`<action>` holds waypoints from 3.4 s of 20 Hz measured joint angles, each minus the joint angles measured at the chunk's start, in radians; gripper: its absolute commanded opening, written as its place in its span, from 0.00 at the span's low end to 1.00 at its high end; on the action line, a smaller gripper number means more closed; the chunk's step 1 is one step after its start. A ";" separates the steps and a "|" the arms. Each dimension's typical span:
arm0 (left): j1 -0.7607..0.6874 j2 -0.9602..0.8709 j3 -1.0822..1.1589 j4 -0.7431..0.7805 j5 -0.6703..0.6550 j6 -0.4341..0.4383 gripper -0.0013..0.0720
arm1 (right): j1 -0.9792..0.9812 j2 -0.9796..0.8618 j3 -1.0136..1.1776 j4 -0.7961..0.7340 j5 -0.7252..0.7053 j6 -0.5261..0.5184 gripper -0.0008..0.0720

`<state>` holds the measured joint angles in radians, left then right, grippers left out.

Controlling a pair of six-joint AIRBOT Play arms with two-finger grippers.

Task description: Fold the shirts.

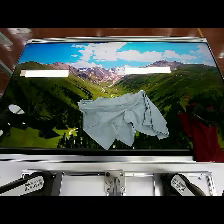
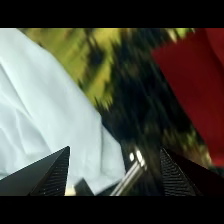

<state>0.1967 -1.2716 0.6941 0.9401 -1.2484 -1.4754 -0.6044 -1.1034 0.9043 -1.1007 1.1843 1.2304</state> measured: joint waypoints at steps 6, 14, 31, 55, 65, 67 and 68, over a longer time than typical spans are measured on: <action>-0.271 -0.012 -0.154 -0.262 0.232 0.061 0.91 | -0.040 0.010 -0.030 0.022 0.034 0.004 0.83; -0.518 -0.093 -0.180 -0.552 0.448 0.111 0.54 | -0.047 0.004 -0.035 0.036 -0.015 0.003 0.83; -0.600 -0.044 -0.129 -0.684 0.582 0.233 0.07 | 0.144 -0.307 -0.035 0.156 -0.042 -0.018 0.93; -0.348 0.289 0.032 -0.560 0.514 0.291 0.07 | 0.153 -0.149 0.150 0.540 -0.014 -0.281 0.08; 0.207 0.651 0.898 -0.517 0.425 0.330 0.07 | 0.153 0.338 0.674 0.588 -0.218 -0.173 0.08; 0.274 0.667 0.998 -0.506 0.415 0.322 0.07 | 0.153 0.401 0.706 0.517 -0.213 -0.098 0.08; 0.298 0.672 1.033 -0.488 0.399 0.319 0.07 | 0.153 0.426 0.717 0.475 -0.193 -0.060 0.08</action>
<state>0.4950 -0.5999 1.7267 0.4522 -0.8494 -1.1568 -0.4515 -0.6769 1.6211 -0.6254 0.9909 1.1702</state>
